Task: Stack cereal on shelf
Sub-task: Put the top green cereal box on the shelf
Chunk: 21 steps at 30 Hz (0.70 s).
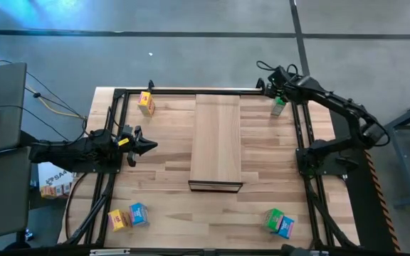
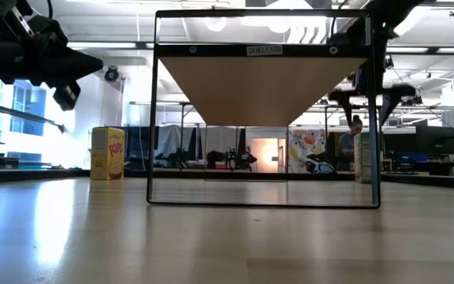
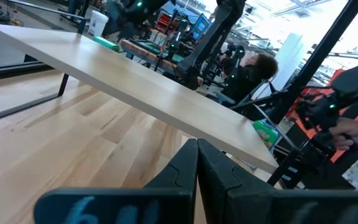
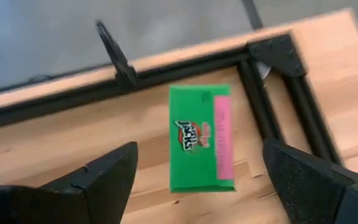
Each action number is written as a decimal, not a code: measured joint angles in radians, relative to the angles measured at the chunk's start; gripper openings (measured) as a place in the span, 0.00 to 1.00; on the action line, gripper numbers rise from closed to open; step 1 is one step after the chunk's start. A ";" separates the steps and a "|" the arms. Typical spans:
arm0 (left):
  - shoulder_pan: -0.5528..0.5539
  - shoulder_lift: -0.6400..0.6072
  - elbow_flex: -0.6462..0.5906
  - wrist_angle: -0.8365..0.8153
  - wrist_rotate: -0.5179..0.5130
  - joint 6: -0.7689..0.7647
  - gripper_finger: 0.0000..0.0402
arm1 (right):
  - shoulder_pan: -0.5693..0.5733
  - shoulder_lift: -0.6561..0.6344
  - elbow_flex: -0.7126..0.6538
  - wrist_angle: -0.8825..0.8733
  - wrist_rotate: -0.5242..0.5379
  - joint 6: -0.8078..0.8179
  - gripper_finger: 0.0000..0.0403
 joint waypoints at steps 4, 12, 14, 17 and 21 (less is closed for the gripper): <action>0.000 0.000 0.000 0.000 0.000 0.000 0.00 | -0.033 0.043 -0.004 0.014 0.004 -0.018 0.82; 0.000 0.000 0.000 0.000 0.000 0.000 0.00 | -0.106 0.124 -0.004 0.052 -0.069 -0.085 0.82; 0.000 0.000 0.000 0.000 0.000 0.000 0.00 | -0.117 0.139 -0.004 0.064 -0.083 -0.087 0.82; 0.000 0.000 0.000 0.000 0.000 0.000 0.00 | -0.128 0.150 -0.004 0.070 -0.089 -0.102 0.82; 0.000 0.000 0.000 0.000 0.000 0.000 0.00 | -0.136 0.159 -0.004 0.074 -0.104 -0.122 0.79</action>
